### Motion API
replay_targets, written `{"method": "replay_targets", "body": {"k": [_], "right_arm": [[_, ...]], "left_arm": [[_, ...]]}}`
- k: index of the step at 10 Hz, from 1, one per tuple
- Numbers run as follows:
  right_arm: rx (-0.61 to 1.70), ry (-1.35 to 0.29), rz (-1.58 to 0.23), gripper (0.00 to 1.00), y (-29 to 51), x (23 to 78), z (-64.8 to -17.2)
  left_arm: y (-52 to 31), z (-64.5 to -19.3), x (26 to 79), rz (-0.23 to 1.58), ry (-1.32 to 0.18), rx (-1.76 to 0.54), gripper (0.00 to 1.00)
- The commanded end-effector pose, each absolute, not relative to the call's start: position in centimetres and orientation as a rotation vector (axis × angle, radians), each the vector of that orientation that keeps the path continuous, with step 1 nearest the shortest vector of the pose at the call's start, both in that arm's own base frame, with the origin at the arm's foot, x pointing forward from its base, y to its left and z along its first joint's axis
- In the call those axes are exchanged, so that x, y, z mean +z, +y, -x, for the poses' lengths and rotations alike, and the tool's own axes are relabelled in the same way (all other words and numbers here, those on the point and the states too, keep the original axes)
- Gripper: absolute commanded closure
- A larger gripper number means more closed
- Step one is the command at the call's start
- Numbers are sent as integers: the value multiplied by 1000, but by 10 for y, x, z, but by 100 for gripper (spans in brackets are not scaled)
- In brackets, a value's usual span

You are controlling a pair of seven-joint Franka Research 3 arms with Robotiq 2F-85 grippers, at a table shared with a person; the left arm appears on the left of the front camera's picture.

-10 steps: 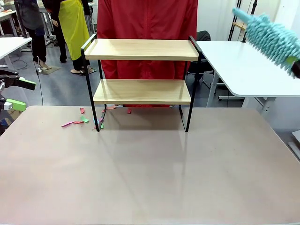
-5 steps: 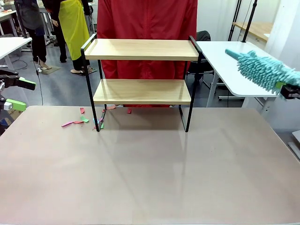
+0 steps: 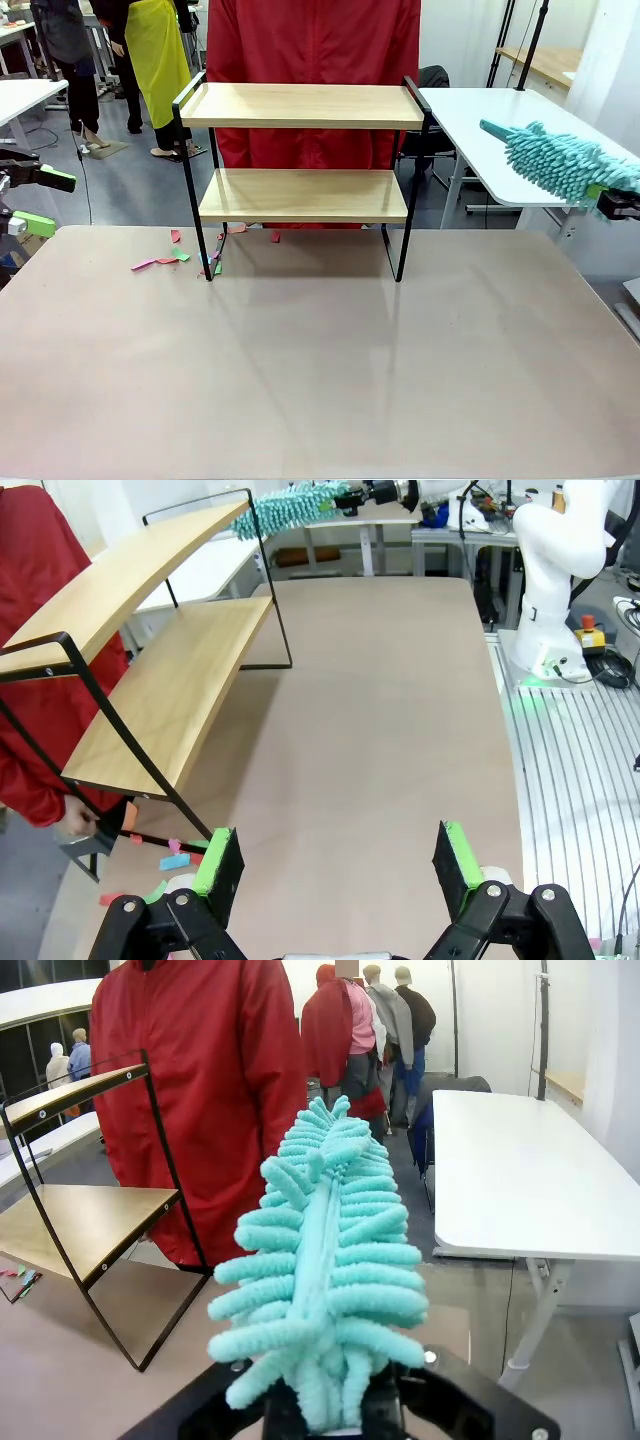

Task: Clean the shelf.
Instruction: Hand the Duster back to the human.

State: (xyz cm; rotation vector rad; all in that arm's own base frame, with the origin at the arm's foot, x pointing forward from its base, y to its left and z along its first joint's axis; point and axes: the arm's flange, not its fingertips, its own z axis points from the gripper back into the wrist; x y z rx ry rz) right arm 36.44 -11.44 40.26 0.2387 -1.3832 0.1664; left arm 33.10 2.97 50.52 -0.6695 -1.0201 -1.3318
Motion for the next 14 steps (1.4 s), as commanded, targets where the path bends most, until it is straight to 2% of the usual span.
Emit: {"method": "replay_targets", "body": {"k": [1,14], "right_arm": [[164,-1388,-245,84,-114,403,-365],[164,-1388,-245,84,-114,403,-365]], "left_arm": [[29,-332,506,675,-1058,-1338,0],[29,-332,506,675,-1058,-1338,0]]}}
